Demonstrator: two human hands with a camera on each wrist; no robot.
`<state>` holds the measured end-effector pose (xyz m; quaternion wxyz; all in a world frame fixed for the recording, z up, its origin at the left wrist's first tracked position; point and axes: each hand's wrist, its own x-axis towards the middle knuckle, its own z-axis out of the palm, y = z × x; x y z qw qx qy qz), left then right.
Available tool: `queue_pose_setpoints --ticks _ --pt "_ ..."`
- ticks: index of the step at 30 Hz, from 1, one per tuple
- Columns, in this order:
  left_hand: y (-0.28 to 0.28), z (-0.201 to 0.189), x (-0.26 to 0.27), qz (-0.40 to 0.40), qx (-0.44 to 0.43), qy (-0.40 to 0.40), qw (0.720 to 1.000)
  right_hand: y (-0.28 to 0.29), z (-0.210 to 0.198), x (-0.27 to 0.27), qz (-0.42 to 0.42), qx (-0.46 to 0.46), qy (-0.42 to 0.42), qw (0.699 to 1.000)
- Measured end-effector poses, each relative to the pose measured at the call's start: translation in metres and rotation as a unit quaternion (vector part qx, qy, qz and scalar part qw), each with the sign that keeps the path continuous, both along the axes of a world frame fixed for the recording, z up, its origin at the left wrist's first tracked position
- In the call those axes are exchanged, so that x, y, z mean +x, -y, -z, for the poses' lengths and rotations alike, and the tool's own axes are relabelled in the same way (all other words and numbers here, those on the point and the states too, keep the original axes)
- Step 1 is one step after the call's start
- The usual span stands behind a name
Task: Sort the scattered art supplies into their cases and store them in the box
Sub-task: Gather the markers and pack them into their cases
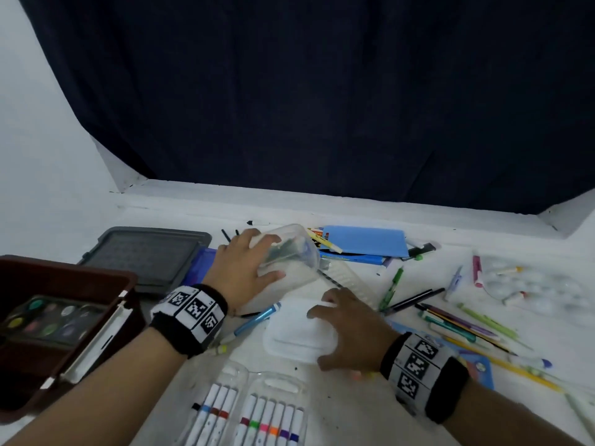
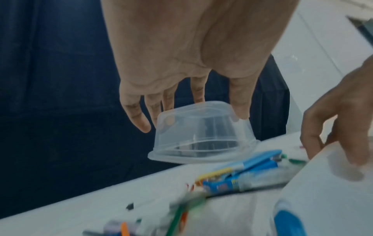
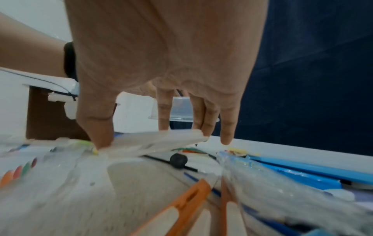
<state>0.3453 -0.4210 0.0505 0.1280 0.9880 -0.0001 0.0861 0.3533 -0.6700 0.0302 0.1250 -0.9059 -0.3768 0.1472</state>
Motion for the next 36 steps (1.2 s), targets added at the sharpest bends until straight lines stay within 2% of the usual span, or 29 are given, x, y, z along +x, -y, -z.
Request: queue_pose_setpoints --ticks 2,4,6,8,9,12,14,16,19,22,24,27,30,33,36 --pt "-0.001 -0.018 -0.009 0.01 -0.072 0.038 0.997 0.005 -0.009 -0.004 0.054 0.05 -0.007 0.997" --pt "0.0 -0.033 -0.02 0.023 -0.182 0.062 0.981 0.013 -0.015 -0.012 0.125 0.104 -0.02 0.986" --pt "0.003 -0.042 -0.031 0.027 -0.27 0.072 0.96 0.02 -0.02 -0.022 0.201 0.194 -0.075 0.957" --pt "0.009 -0.048 -0.045 0.034 -0.368 0.052 0.928 0.027 -0.022 -0.034 0.261 0.315 -0.179 0.895" --pt "0.014 -0.049 -0.052 0.042 -0.429 0.037 0.902 0.031 -0.02 -0.041 0.286 0.362 -0.233 0.856" --pt "0.026 -0.045 -0.071 0.04 -0.588 -0.01 0.808 0.046 -0.011 -0.068 0.341 0.476 -0.401 0.704" --pt "0.033 -0.038 -0.08 0.026 -0.682 -0.063 0.728 0.056 -0.002 -0.087 0.351 0.517 -0.474 0.621" --pt "0.036 -0.027 -0.086 0.01 -0.741 -0.126 0.659 0.068 0.001 -0.103 0.369 0.521 -0.514 0.573" --pt "0.039 -0.01 -0.094 -0.01 -0.766 -0.226 0.601 0.096 0.013 -0.119 0.415 0.505 -0.538 0.532" --pt "0.048 0.005 -0.107 -0.02 -0.787 -0.294 0.542 0.12 0.02 -0.129 0.477 0.482 -0.521 0.518" --pt "0.06 0.009 -0.116 -0.028 -0.786 -0.319 0.529 0.132 0.021 -0.131 0.507 0.456 -0.505 0.529" --pt "0.081 0.013 -0.13 -0.039 -0.782 -0.322 0.532 0.143 0.024 -0.131 0.524 0.426 -0.454 0.582" --pt "0.101 0.02 -0.142 -0.05 -0.79 -0.31 0.526 0.156 0.029 -0.125 0.511 0.401 -0.397 0.648" --pt "0.122 0.026 -0.149 -0.092 -0.802 -0.288 0.515 0.174 0.026 -0.121 0.485 0.359 -0.368 0.707" --pt "0.147 0.03 -0.154 -0.143 -0.79 -0.284 0.524 0.193 0.026 -0.117 0.447 0.315 -0.361 0.756"
